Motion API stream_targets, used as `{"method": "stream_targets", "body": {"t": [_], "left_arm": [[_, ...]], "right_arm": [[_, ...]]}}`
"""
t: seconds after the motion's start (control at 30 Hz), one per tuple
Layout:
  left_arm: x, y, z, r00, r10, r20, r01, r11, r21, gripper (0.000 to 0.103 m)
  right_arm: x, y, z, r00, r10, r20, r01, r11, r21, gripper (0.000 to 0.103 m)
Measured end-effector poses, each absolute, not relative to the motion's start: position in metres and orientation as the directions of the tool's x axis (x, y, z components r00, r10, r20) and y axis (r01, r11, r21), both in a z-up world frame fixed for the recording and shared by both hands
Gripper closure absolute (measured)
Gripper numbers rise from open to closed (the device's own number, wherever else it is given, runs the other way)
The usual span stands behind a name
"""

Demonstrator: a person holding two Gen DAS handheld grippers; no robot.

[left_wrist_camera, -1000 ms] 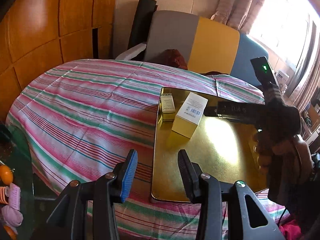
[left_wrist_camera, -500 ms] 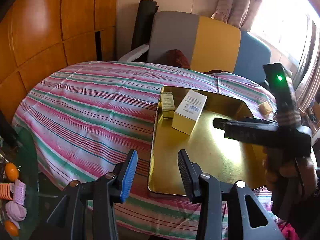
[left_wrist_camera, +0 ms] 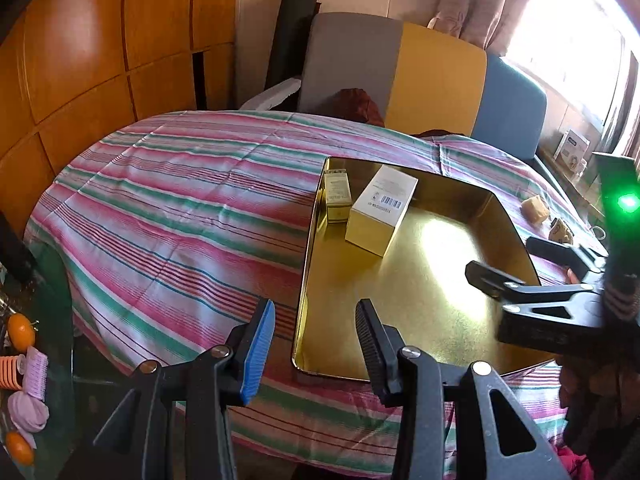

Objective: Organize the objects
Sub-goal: 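Withdraw both tools from the tray toward the remaining items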

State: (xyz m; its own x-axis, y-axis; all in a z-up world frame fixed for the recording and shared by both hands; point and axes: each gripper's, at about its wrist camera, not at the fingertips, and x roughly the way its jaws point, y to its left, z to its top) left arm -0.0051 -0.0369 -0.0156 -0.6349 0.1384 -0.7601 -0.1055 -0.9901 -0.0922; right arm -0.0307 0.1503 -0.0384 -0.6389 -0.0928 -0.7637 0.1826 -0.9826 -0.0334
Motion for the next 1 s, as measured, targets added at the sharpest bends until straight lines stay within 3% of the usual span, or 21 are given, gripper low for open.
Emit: {"method": "stream_targets", "body": {"t": [0.53,1.0], "left_arm": [[-0.006,-0.028,-0.02,-0.618,0.155,-0.771,-0.129,-0.987,-0.095,0.061],[-0.005,0.015,-0.012,-0.6,0.212,-0.772,-0.249,-0.966,-0.072,0.06]], "right_arm": [[0.003,0.238,-0.002,-0.714,0.042,-0.699,0.077,-0.987,-0.138,0.0],[0.051,0.44,0.013,-0.646,0.356,-0.676,-0.367,-0.921,-0.134,0.0]]}}
